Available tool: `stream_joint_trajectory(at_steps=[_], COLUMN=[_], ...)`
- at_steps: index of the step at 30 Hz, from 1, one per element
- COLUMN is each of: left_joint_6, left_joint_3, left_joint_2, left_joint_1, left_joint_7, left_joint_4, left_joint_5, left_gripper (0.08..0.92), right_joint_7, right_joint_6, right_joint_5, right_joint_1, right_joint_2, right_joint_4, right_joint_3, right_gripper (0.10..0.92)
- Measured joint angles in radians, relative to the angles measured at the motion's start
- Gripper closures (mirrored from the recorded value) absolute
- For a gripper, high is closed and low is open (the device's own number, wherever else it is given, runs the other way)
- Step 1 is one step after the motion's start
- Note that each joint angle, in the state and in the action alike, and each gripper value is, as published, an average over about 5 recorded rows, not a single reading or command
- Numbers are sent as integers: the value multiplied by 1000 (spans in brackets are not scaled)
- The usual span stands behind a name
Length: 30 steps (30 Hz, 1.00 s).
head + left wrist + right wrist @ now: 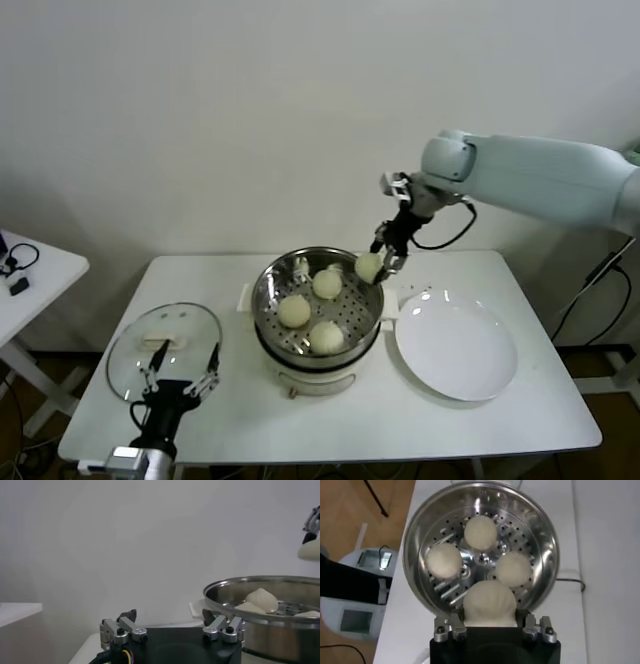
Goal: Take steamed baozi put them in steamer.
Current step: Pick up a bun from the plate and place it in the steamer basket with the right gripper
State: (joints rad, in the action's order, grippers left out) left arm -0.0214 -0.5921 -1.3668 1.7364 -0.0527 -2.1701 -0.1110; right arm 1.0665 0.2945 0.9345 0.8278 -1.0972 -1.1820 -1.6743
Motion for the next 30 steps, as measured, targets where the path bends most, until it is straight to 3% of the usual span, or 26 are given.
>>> stream_joint_trajectory(at_steps=[11, 30], left_joint_6=[-3, -9], left_joint_3=[0, 12], left_joint_2=[-5, -8], left_joint_1=[12, 2], left_joint_7=[-8, -12], left_joint_4=[-6, 8], left_joint_5=[4, 7], left_gripper=[177, 177], right_joint_7=[-39, -58], right_joint_6=[16, 19], right_joint_5=[15, -32], right_joint_1=[-63, -140], right_joint_2=[-103, -125], right_joint_4=[10, 51], right_joint_3=[-34, -49], right_gripper=[372, 380])
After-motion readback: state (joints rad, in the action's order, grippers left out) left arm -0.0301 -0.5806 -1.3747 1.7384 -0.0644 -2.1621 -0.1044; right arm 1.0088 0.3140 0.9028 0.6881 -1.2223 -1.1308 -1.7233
